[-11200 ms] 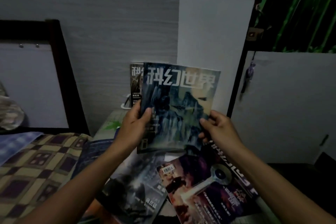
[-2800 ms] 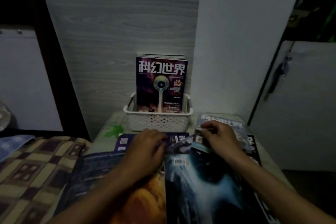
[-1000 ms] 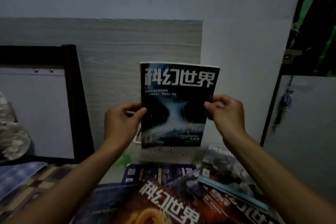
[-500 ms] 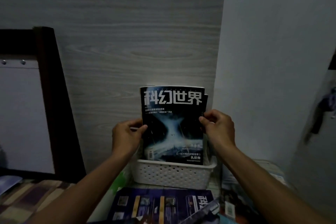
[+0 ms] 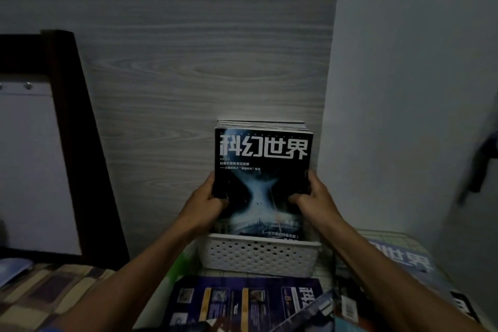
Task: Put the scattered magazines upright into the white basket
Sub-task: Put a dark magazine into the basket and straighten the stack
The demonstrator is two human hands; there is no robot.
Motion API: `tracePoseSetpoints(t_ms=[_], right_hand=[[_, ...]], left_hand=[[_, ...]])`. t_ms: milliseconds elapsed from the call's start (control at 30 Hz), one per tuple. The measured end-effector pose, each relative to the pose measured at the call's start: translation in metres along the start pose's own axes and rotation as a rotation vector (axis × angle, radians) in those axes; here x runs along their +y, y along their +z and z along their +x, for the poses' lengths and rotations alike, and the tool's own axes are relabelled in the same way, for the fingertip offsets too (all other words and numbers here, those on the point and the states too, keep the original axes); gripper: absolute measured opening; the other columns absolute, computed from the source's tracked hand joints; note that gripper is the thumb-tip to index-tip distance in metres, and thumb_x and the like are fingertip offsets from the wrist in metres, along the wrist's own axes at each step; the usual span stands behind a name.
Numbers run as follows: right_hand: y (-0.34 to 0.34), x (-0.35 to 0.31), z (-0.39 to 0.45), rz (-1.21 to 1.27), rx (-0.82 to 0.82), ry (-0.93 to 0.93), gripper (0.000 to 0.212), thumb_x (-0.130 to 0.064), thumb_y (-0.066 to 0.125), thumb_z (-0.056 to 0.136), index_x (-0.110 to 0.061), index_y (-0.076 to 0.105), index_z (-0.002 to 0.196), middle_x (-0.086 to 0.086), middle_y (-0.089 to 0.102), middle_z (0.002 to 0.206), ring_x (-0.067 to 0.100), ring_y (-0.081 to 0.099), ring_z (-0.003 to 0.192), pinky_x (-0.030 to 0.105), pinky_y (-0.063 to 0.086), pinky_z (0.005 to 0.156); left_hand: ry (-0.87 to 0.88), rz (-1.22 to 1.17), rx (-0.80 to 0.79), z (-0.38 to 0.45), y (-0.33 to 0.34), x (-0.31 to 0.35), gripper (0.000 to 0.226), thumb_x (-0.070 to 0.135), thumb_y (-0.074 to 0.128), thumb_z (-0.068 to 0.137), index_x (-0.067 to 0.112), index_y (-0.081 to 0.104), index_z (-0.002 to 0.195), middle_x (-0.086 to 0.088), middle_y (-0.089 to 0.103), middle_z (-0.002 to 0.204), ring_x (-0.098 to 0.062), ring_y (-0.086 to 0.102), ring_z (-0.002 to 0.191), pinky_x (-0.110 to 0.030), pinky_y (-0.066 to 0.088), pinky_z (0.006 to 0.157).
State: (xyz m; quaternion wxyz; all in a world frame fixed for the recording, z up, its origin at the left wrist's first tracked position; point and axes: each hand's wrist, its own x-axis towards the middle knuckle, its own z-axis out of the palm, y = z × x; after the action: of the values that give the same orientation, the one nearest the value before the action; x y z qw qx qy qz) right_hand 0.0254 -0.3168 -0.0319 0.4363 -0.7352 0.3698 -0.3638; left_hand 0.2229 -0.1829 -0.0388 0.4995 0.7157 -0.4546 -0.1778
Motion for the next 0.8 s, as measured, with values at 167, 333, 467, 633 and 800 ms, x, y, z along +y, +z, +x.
tracePoseSetpoints(t_ms=[167, 333, 467, 633, 800], right_hand=[[0.001, 0.005, 0.002, 0.037, -0.026, -0.044, 0.074, -0.006, 0.062, 0.081, -0.037, 0.034, 0.142, 0.005, 0.063, 0.124, 0.023, 0.063, 0.101, 0.047, 0.054, 0.094], [-0.006, 0.000, -0.008, 0.044, -0.140, -0.034, 0.075, -0.016, 0.063, 0.091, -0.035, 0.021, 0.151, 0.002, 0.052, 0.143, 0.023, 0.052, 0.125, 0.040, 0.042, 0.108], [-0.018, -0.001, -0.054, -0.149, -0.053, -0.049, 0.054, -0.025, 0.048, 0.100, -0.024, 0.027, 0.151, 0.003, 0.042, 0.152, 0.023, 0.043, 0.136, 0.032, 0.035, 0.108], [-0.039, 0.013, -0.172, -0.258, -0.032, -0.260, 0.024, -0.027, 0.047, 0.101, -0.031, 0.057, 0.122, -0.012, 0.058, 0.120, 0.005, 0.052, 0.112, -0.002, 0.030, 0.083], [-0.051, -0.001, -0.259, -0.510, -0.264, -0.424, 0.021, -0.014, 0.051, 0.086, -0.023, 0.068, 0.096, -0.008, 0.068, 0.096, 0.008, 0.060, 0.089, 0.024, 0.047, 0.079]], left_hand=[[0.033, 0.028, -0.092, 0.004, -0.008, -0.010, 0.075, -0.006, 0.051, 0.085, 0.046, 0.038, 0.137, 0.006, 0.058, 0.126, -0.012, 0.053, 0.116, -0.019, 0.047, 0.086], [0.042, 0.303, -0.041, -0.004, -0.001, -0.009, 0.066, 0.004, 0.050, 0.093, 0.028, 0.024, 0.148, -0.012, 0.055, 0.138, -0.031, 0.053, 0.125, -0.045, 0.045, 0.103], [0.228, 0.390, 0.229, -0.063, 0.002, 0.012, 0.043, 0.018, 0.058, 0.094, 0.013, 0.048, 0.135, -0.012, 0.057, 0.134, -0.031, 0.053, 0.121, -0.040, 0.042, 0.102], [0.352, 0.634, -0.091, -0.193, -0.012, 0.042, 0.038, 0.060, 0.045, 0.084, 0.036, 0.068, 0.101, 0.016, 0.073, 0.094, 0.001, 0.064, 0.080, -0.029, 0.051, 0.067], [-0.109, 0.779, -0.355, -0.277, -0.025, 0.025, 0.105, 0.084, 0.055, 0.057, 0.045, 0.021, 0.148, 0.012, 0.042, 0.149, -0.014, 0.042, 0.132, -0.030, 0.038, 0.104]])
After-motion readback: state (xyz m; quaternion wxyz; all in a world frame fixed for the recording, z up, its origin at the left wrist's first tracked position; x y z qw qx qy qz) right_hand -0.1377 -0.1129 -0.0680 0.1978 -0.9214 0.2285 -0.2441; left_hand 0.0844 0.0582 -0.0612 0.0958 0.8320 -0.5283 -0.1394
